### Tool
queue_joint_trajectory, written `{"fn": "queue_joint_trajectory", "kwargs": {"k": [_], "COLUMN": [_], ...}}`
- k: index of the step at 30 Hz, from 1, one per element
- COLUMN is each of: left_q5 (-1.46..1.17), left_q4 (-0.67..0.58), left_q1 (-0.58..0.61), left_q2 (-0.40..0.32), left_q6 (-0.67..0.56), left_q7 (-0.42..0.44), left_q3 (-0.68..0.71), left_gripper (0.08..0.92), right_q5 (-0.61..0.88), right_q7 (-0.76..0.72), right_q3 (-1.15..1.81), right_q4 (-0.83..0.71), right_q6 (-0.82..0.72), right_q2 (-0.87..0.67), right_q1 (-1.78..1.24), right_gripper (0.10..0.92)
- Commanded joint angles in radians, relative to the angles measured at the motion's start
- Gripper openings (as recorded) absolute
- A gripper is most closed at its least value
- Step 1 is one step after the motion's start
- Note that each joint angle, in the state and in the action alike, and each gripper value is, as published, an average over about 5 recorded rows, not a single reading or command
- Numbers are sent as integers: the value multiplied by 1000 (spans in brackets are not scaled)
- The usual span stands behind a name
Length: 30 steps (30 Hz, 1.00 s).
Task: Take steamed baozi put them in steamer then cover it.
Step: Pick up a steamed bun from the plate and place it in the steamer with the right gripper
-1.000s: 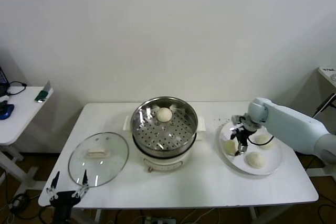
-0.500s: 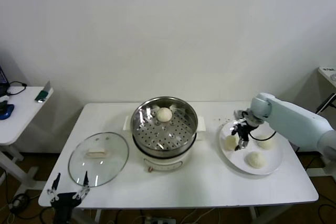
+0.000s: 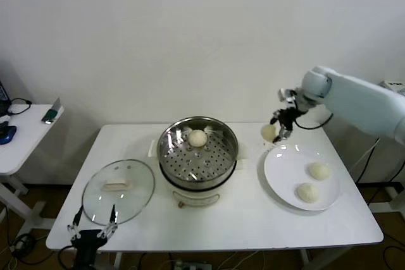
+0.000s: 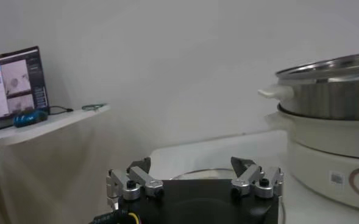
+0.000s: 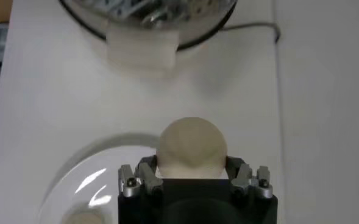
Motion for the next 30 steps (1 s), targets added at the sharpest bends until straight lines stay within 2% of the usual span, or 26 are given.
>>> {"fn": "queue_joint_trajectory", "kwargs": {"k": [1,8,17,30], "left_q5": [14,20,42,37], "left_q4": [-20,-28,-32,-21], "left_q1": [5,21,26,29], "left_q2": [2,2,3,2], "left_q6": [3,-6,-6,-11], "left_q7": [-1,-1,0,-6], "left_q3": [26,29,23,19], "left_gripper": [823,823,823,823], "right_q5": [225,249,258,231], "right_q7": [20,73,95,108], "right_q3": [-101,-82,-112,-135], "right_q4": [23,29,-46,-133], "right_q6": [-45,-85,-86,-77], "right_q2": [166,314,469,550], "right_q1": [172,104,-6,-145], "right_gripper": [712,716,721,721]}}
